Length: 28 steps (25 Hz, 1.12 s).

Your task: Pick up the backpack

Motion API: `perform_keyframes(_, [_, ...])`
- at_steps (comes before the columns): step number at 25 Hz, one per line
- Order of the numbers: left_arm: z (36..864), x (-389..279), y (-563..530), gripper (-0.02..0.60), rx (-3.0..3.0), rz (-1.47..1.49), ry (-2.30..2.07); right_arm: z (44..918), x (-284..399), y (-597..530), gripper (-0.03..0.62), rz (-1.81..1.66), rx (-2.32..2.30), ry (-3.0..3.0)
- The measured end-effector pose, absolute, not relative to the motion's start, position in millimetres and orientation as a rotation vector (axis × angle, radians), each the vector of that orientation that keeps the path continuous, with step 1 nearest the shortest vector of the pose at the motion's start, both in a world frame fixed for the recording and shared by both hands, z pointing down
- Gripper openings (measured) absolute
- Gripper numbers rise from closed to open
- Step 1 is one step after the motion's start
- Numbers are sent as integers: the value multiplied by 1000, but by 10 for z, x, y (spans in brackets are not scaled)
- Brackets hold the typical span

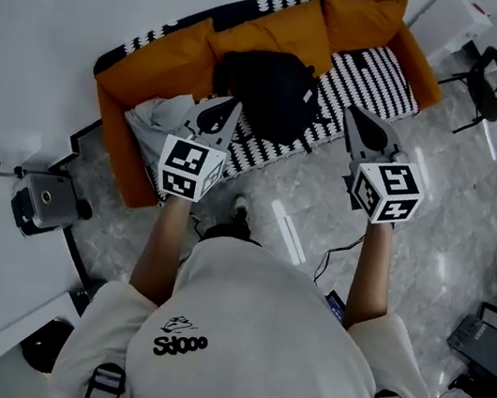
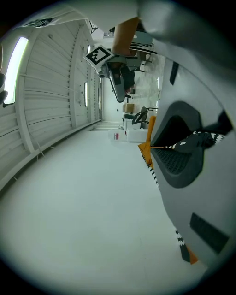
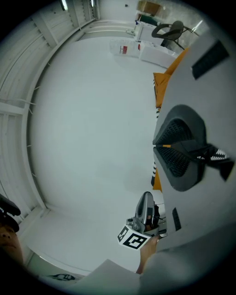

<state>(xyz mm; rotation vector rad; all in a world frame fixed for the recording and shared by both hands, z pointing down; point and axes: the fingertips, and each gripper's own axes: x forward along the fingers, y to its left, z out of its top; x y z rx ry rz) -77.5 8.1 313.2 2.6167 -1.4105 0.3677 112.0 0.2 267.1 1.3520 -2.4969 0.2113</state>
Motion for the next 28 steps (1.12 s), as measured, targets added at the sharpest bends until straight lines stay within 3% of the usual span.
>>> perform_keyframes(7, [3450,-1116,-292,25,2554,343,-1374,2972,900,-401,40,274,1316,-2475])
perform_keyframes(14, [3883,-992,-443,29,2505,383,-1188,3165,813,-663,42,242,1224,-2461])
perform_keyframes(15, [3942,-960,-458,53,2495,393,-1178,3202,836,-717,43,252,1218,-2460])
perform_keyframes(16, [4004,-924,-475,125,2483,407,-1168,3243,862,-777,50,265,1211,-2461])
perform_keyframes(17, [4066,-887,-497,142,2469,420,-1162,3290,890,-844,70,279,1201,-2461])
perform_keyframes(19, [4181,-832,-575,147,2440,440,-1174,3408,947,-1000,132,303,1176,-2457])
perform_keyframes(28, [4905,-651,-1116,175,2231,473,-1202,4138,1152,-1917,188,435,926,-2446])
